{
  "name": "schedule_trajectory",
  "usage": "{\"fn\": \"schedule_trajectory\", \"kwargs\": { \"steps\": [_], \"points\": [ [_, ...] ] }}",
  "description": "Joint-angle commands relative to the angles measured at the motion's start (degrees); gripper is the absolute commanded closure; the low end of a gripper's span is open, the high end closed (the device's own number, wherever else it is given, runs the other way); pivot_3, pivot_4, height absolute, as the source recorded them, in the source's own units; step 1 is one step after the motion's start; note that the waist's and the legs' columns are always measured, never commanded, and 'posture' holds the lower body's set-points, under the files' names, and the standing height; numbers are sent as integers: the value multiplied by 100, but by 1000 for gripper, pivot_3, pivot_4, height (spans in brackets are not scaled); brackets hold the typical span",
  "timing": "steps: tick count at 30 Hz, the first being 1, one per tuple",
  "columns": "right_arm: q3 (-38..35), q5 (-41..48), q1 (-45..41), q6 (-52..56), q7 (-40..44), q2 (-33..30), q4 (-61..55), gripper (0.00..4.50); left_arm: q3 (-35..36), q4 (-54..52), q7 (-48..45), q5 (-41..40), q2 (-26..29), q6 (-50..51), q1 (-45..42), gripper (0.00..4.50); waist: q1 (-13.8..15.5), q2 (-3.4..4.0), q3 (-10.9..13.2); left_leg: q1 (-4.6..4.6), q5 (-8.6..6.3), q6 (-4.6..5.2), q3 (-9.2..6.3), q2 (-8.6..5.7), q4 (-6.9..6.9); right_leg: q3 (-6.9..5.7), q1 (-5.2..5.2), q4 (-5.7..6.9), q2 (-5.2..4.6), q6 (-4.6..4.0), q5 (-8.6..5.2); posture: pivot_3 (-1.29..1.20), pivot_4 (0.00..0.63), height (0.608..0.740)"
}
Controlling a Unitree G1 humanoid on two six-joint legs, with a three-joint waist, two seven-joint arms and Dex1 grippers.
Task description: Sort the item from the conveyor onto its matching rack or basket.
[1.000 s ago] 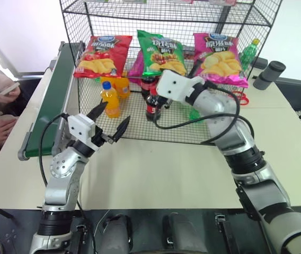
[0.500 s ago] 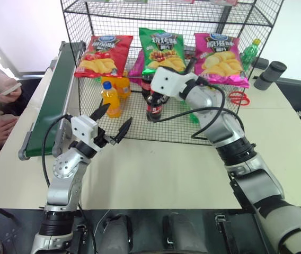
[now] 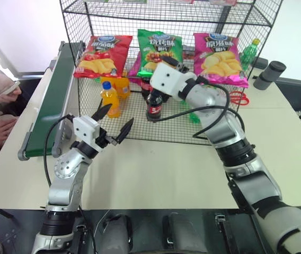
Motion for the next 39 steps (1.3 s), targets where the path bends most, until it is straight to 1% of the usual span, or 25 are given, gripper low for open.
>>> {"fn": "schedule_trajectory", "kwargs": {
  "steps": [1, 6, 9, 13, 14, 18, 19, 20, 22, 24, 25, 27, 29, 30, 32, 34, 36, 39],
  "points": [
    [-134, 77, 118, -67, 108, -155, -350, 1485, -8, -201, 2, 12, 3, -103, -66, 0, 1, 0, 0, 0, 0, 0, 0, 0, 0, 0, 0, 0, 0, 0, 0, 0, 150, 740],
    [-236, 170, 538, -16, 345, -405, -895, 1485, 36, -204, -28, 3, 61, -100, -59, 0, 8, 0, 0, 0, 0, 0, -1, -1, 0, 0, 0, -1, -1, 0, 0, 0, 150, 740],
    [-622, 569, 950, 183, 596, -580, -1671, 1485, 147, -161, -114, -56, 180, -108, 2, 0, 22, 0, 0, -1, 0, 1, -5, -1, -1, 0, 1, -2, 0, 0, 0, 0, 150, 740],
    [-1545, 1625, 1263, 314, 685, -523, -2485, 1485, 328, -75, -422, -295, 422, -127, 94, 0, 5, 0, 0, 0, -1, 1, -12, -1, -1, 0, 0, -1, 0, 0, 0, 0, 150, 740],
    [-1770, 2061, 1499, 573, 835, -487, -2750, 1485, 389, -42, -583, -415, 524, -81, 113, 0, 11, 0, 0, 0, -1, 1, -15, 0, -1, -1, 1, 0, 1, 0, 0, 0, 150, 740],
    [-2695, 3929, 2792, 1594, 1340, -347, -3677, 1485, 618, 110, -1280, -913, 961, 107, 214, 0, 38, -6, -3, 6, -1, 1, -25, 8, -7, -17, 20, -13, 7, -2, -1, 0, 150, 740],
    [-2881, 4333, 3139, 1729, 1511, -400, -3874, 1485, 661, 138, -1440, -987, 1067, 124, 247, 0, 47, -4, -3, 6, -1, 1, -26, 8, -7, -16, 19, -13, 3, -2, -1, 0, 150, 740],
    [-3003, 4538, 3450, 1712, 1663, -513, -4017, 1485, 694, 154, -1560, -1035, 1147, 121, 278, 0, 45, -2, -1, 5, -2, 2, -30, 8, -8, -16, 21, -13, -3, -2, -2, 0, 150, 740],
    [-3418, 5170, 4094, 1967, 1848, -686, -4253, 1485, 815, 94, -1796, -1399, 1335, 472, 385, 0, 32, 3, 2, 5, -6, 10, -26, 5, -7, -14, 20, -14, -15, -2, -1, 0, 150, 740],
    [-3672, 5270, 4743, 1707, 2167, -979, -4370, 1485, 1007, 17, -1960, -1891, 1486, 948, 514, 0, 19, 3, 2, 7, -8, 13, -28, 3, -4, -12, 23, -14, -17, -1, -1, 0, 150, 740],
    [-3760, 5422, 4997, 1760, 2309, -1125, -4378, 1485, 1067, 24, -1979, -2039, 1581, 1211, 577, 0, 10, 3, 2, 10, -8, 13, -28, 2, -3, -12, 24, -14, -16, -1, -1, 0, 150, 740],
    [-3862, 5487, 5385, 1615, 2505, -1340, -4283, 1485, 1183, 85, -1964, -2097, 1732, 1462, 655, 0, -4, 3, 2, 18, -9, 13, -31, 0, -3, -12, 31, -13, -11, -2, -2, 0, 150, 740],
    [-3944, 5419, 5676, 1377, 2611, -1473, -4087, 1485, 1279, 171, -1849, -1975, 1866, 1593, 709, 0, -5, 3, 2, 20, -8, 13, -34, -2, -3, -12, 30, -11, -5, -3, -2, 0, 150, 740],
    [-3983, 5427, 5779, 1312, 2666, -1521, -3995, 1485, 1313, 240, -1840, -1886, 1926, 1590, 719, 0, 1, 3, 2, 21, -8, 13, -35, -2, -3, -11, 30, -10, -3, -3, -2, 0, 150, 740],
    [-4131, 5792, 5903, 1468, 2724, -1552, -3855, 1485, 1329, 427, -1963, -1781, 2054, 1594, 711, 0, 13, 3, 2, 21, -8, 12, -37, -3, -3, -11, 31, -10, -1, -4, -3, 0, 150, 740],
    [-4192, 5725, 6063, 1303, 2831, -1631, -3549, 1485, 1329, 556, -1945, -1791, 2119, 1762, 658, 0, 25, 3, 2, 21, -8, 12, -36, -5, -3, -11, 31, -11, -2, -7, -4, 0, 150, 740],
    [-4141, 5567, 6176, 1055, 2953, -1711, -3363, 1485, 1349, 770, -1837, -1576, 2073, 1515, 567, 0, 37, 2, 1, 19, -8, 12, -36, -7, -3, -11, 31, -13, -5, -7, -5, 0, 150, 740],
    [-4118, 5846, 5935, 1183, 2767, -1701, -3434, 1485, 1253, 873, -1896, -1360, 2113, 1401, 582, 0, 37, 2, 1, 17, -8, 13, -35, -9, -3, -11, 29, -13, -6, -5, -4, 0, 150, 740]
  ]
}}
